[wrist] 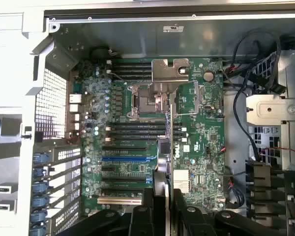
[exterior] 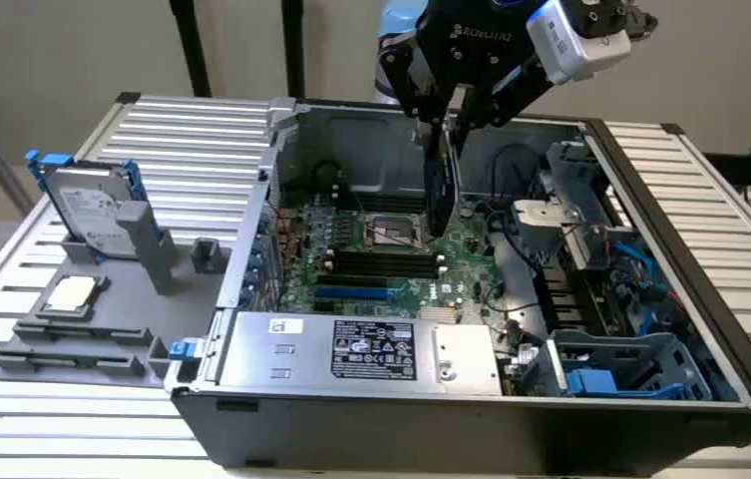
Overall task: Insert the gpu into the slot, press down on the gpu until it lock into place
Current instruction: 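Insert the gpu into the slot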
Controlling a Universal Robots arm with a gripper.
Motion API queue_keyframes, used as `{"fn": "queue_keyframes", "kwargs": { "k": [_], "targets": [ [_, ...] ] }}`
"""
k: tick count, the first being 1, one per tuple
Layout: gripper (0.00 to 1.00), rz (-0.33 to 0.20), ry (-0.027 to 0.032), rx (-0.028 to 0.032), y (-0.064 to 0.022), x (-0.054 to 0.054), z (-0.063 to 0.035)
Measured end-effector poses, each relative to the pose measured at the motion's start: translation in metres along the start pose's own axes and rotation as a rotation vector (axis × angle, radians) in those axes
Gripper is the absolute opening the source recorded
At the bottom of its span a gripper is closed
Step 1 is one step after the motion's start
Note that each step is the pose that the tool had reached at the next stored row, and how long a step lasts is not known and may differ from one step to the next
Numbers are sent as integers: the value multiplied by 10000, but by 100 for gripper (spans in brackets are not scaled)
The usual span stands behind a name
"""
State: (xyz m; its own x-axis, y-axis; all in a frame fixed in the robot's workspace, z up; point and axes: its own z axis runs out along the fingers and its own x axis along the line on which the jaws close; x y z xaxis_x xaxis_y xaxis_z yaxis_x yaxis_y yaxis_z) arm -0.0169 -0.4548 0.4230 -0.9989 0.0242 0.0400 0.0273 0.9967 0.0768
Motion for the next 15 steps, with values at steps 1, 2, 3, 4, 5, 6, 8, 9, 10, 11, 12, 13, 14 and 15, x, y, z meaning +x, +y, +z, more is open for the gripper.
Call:
{"fn": "queue_keyframes", "kwargs": {
  "k": [1,2,3,4,5,6,8,9,10,11,12,13,14,15],
  "targets": [
    [26,0,0,0,0,0,0],
    [26,0,0,0,0,0,0],
    [26,0,0,0,0,0,0],
    [26,0,0,0,0,0,0],
    [26,1,0,0,0,0,0],
    [26,0,0,0,0,0,0],
    [26,0,0,0,0,0,0],
    [26,0,0,0,0,0,0],
    [26,0,0,0,0,0,0],
    [26,0,0,-1,0,0,0],
    [26,0,0,0,0,0,0],
    [26,0,0,0,0,0,0],
    [26,0,0,0,0,0,0],
    [26,0,0,1,0,0,0]
  ]
}}
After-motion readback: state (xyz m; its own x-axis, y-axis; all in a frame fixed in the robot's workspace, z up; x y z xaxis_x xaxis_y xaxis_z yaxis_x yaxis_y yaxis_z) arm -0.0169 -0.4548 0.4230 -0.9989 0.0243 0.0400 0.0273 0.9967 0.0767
